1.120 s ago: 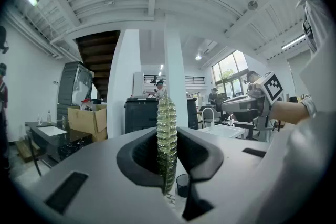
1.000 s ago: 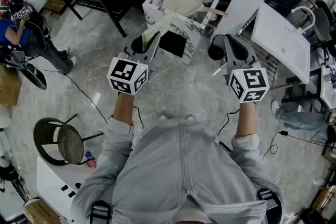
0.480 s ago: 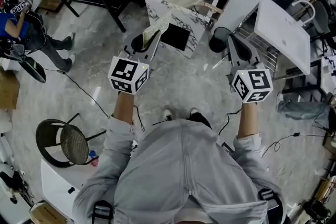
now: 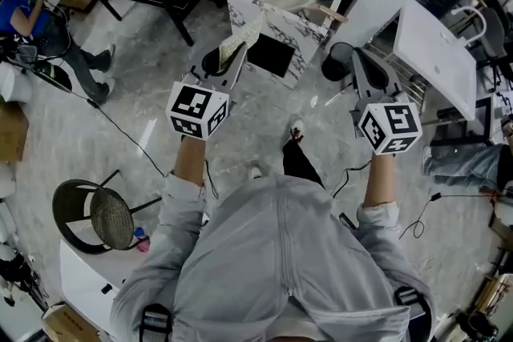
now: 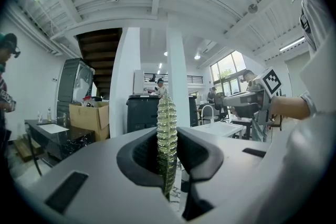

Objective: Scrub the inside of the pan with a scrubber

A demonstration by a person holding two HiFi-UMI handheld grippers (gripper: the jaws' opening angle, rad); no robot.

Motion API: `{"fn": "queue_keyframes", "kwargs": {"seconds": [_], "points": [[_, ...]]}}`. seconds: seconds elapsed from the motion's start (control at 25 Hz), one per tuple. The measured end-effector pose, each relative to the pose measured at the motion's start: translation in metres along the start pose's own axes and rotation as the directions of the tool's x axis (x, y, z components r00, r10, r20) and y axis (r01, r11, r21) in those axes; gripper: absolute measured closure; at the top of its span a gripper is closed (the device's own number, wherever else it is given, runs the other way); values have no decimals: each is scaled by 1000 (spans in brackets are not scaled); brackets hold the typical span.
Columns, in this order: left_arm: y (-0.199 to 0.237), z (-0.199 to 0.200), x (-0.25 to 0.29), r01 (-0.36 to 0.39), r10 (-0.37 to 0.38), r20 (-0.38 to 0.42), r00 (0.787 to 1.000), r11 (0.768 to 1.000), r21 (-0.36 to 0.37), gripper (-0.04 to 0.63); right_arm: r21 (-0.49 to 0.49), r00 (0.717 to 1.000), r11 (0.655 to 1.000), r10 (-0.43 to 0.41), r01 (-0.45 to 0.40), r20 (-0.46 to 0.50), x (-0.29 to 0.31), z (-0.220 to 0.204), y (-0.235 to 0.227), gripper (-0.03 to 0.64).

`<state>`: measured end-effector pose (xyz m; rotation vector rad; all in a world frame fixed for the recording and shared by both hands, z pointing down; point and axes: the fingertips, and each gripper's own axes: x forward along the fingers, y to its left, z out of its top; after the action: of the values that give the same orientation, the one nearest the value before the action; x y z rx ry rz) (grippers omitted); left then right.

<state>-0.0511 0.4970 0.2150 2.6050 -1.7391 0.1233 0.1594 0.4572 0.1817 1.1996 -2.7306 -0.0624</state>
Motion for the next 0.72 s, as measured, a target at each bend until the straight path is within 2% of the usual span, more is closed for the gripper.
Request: {"fn": "queue_keyframes", "kwargs": {"seconds": [0.24,0.56,0.72], "points": [[27,5,46,-25,25,5,1000,999,21,523,-10,1000,1000,-10,11,22,46,2,-37,582],[66,20,161,-60,60,-7,998,998,32,523,-6,1000,1000,10,-10,22,137,2,-131,583],[76,27,219,-68,71,-37,997,995,79,523,-2,999,1000,31,-31,13,177,4,-176,581]]}}
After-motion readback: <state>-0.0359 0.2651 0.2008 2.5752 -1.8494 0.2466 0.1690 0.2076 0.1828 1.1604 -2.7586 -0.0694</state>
